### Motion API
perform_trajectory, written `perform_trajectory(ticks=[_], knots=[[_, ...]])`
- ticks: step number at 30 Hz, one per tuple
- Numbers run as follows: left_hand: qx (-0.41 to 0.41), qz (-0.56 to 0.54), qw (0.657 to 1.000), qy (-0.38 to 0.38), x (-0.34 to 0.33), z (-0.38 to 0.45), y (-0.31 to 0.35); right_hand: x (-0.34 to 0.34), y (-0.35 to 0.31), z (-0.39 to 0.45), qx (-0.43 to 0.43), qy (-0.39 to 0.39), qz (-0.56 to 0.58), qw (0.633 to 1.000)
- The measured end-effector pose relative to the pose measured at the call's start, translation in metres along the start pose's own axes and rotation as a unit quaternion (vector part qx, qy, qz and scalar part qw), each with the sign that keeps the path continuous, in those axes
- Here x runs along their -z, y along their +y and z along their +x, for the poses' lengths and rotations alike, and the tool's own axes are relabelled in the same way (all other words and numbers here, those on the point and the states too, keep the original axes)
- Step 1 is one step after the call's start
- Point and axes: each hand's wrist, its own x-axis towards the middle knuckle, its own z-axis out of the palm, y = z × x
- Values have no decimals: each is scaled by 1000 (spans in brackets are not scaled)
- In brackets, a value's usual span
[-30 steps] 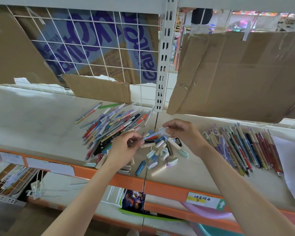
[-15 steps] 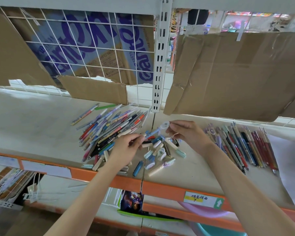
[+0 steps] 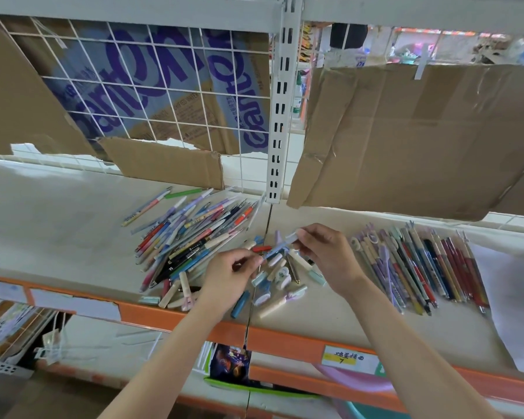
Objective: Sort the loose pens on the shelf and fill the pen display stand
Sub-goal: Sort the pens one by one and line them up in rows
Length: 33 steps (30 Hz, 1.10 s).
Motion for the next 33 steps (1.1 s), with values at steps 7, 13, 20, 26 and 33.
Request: perform_trajectory(ticks=[7,13,20,26,33], knots=[[-51,122,991,-6,-28,7,4,-15,2,-8,-9,68,102,992],[-96,152,983,-26,-16,7,-5,26,-10,3,44,147,-184,971],[-75,354,929,70,27,26,-34,58,11,-8,-47,103,-501,858],[-13,406,912,53,30,31,-40,47,4,-15,-19,71,-551,831],[-64,421,902,72,29,30,-35,32,14,-19,8,-22,-522,853]])
